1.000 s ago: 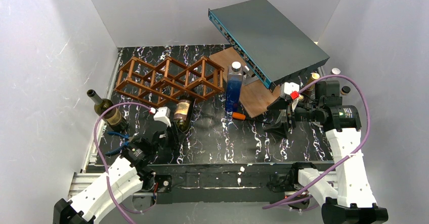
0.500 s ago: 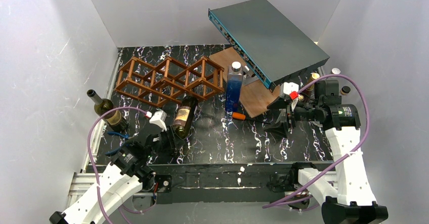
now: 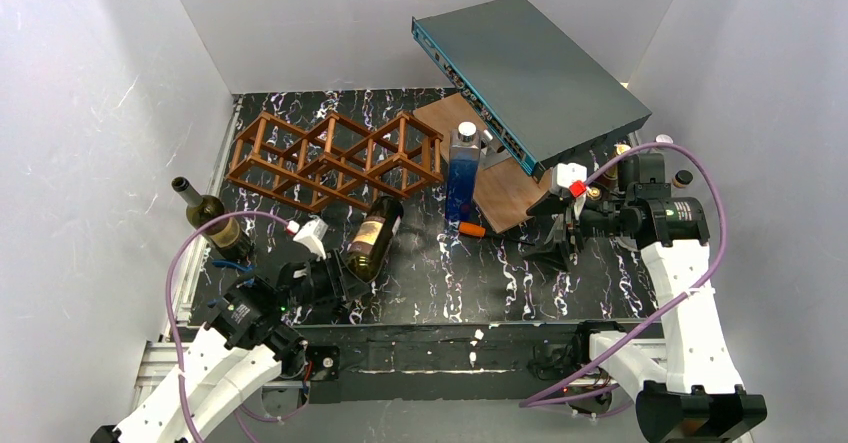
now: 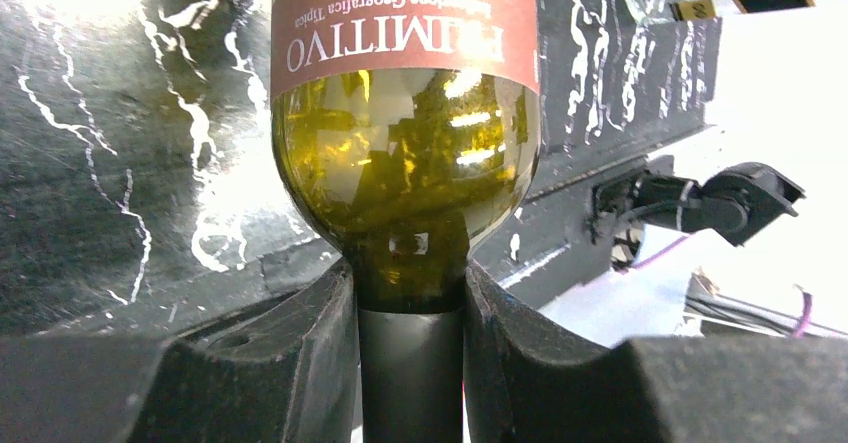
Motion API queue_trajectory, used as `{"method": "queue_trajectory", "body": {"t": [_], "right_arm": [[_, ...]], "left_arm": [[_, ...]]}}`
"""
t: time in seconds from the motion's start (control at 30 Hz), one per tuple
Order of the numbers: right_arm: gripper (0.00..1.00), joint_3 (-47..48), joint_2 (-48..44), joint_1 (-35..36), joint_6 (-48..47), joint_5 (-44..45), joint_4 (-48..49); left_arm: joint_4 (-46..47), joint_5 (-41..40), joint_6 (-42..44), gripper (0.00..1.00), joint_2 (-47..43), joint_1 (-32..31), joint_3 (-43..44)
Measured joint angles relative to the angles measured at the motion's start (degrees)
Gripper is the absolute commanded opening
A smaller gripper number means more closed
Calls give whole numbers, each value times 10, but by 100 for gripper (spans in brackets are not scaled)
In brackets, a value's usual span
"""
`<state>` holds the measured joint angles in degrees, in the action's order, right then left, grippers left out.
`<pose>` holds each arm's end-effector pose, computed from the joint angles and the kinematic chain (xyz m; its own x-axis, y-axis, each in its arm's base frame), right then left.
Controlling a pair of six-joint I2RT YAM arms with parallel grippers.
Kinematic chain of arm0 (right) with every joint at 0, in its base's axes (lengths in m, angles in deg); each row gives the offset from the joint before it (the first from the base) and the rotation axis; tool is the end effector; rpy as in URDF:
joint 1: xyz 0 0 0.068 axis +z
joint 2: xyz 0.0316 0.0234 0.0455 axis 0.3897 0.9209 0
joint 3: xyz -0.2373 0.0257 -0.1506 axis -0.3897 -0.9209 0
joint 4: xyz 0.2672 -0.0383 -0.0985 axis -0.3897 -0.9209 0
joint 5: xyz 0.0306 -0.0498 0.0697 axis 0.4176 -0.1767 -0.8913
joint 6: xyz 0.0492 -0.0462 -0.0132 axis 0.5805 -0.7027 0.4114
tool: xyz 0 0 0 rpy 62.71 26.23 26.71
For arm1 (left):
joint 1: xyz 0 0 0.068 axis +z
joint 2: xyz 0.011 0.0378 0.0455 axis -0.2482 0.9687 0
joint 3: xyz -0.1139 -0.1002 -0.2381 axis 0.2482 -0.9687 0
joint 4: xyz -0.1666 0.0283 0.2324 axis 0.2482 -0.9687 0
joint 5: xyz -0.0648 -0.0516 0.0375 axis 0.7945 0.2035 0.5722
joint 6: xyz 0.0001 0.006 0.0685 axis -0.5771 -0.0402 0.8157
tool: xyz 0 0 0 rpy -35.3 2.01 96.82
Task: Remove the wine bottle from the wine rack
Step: Pick up the wine bottle from the wine rack.
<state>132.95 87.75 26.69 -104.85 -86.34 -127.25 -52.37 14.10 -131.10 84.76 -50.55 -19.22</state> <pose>0.1684 0.0600 0.3693 -0.0167 -0.3979 -0.9173 -0.9763 0.2044 -0.0709 0.1111 -0.0911 0.2528 -0.7832 -0.3114 -0.5382 0.1687 0.7266 -0.6660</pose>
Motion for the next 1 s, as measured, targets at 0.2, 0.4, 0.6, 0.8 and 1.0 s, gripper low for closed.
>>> {"method": "queue_trajectory", "body": {"t": [0.2, 0.4, 0.6, 0.8, 1.0], "right_arm": [[98, 13, 15, 1, -33, 0, -16], [99, 27, 25, 21, -58, -3, -23], [98, 30, 36, 115, -30, 5, 6], [98, 32, 60, 257, 29, 61, 73], [99, 40, 106, 340, 12, 115, 117]], "left_arm": [[-20, 46, -20, 0, 21, 0, 31], [-27, 96, -36, 0, 70, 0, 53], [-26, 136, -45, 0, 116, 0, 80], [-27, 188, -51, 0, 180, 0, 129], [-43, 236, -57, 0, 231, -1, 171]]}}
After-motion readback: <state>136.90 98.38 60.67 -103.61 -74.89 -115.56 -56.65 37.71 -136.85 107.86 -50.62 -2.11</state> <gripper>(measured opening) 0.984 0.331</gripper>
